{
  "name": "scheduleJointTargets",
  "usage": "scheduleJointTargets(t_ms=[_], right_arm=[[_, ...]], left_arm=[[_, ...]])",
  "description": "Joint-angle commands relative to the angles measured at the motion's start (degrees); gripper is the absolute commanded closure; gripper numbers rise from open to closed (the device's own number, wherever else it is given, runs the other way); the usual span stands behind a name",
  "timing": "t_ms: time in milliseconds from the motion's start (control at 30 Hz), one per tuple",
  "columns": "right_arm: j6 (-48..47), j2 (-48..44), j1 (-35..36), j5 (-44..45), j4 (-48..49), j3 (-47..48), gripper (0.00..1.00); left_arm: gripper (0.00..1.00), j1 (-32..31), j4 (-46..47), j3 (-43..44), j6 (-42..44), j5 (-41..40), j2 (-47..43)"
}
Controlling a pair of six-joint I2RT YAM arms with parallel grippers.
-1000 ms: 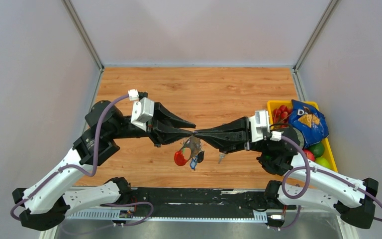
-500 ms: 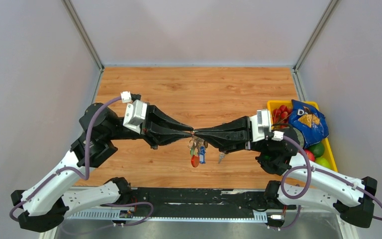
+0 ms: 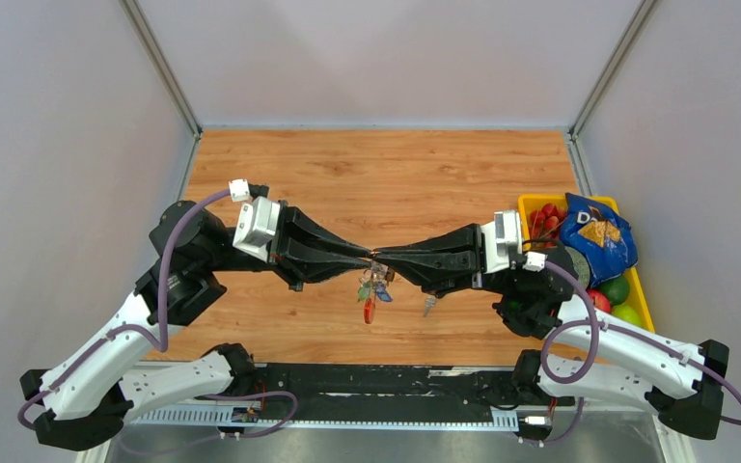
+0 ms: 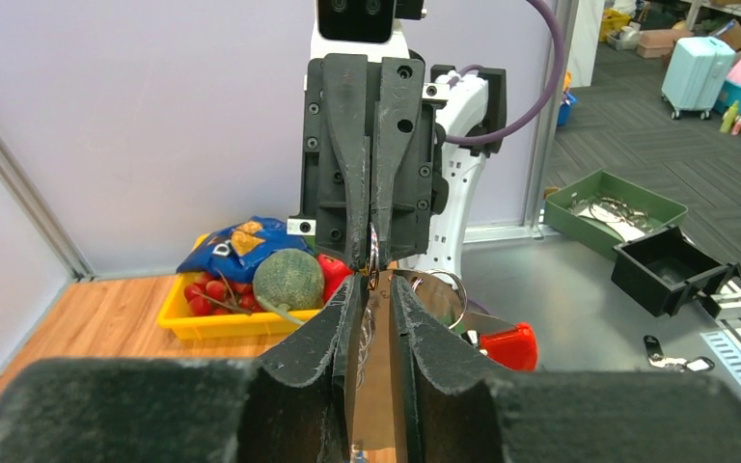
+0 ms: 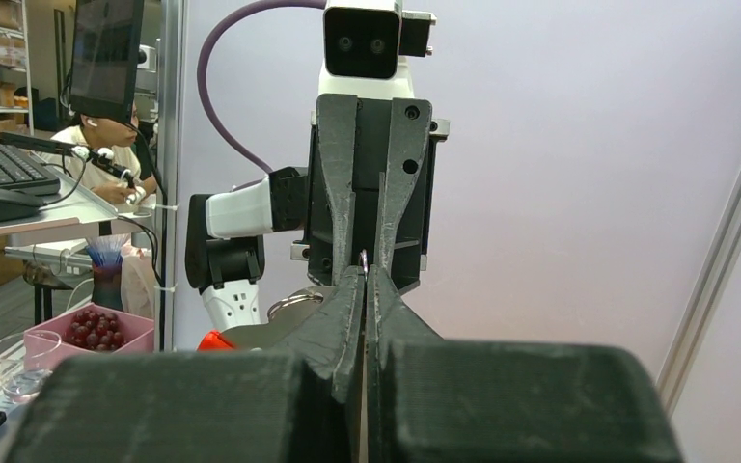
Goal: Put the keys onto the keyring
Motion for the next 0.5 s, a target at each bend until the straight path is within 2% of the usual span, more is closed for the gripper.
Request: scheduleJointTargets(t_ms=[0, 300, 467], right_arm=[[0.55, 0.22, 0.08, 1.30, 2.36, 1.65, 1.00], [0.23, 0.07, 0.08, 0.85, -0.02, 2.09, 1.00], [-0.87, -1.01, 0.03, 1.17, -4.39, 2.78, 1.00]], left_arm=[[0.77, -0.37, 2.47, -0.05, -0.62, 2.08, -0.06], [0.99, -0.37, 2.06, 0.49, -0.30, 2.12, 0.38], [1.00, -0.35, 0.01, 1.31, 0.39, -0.66, 0.12]])
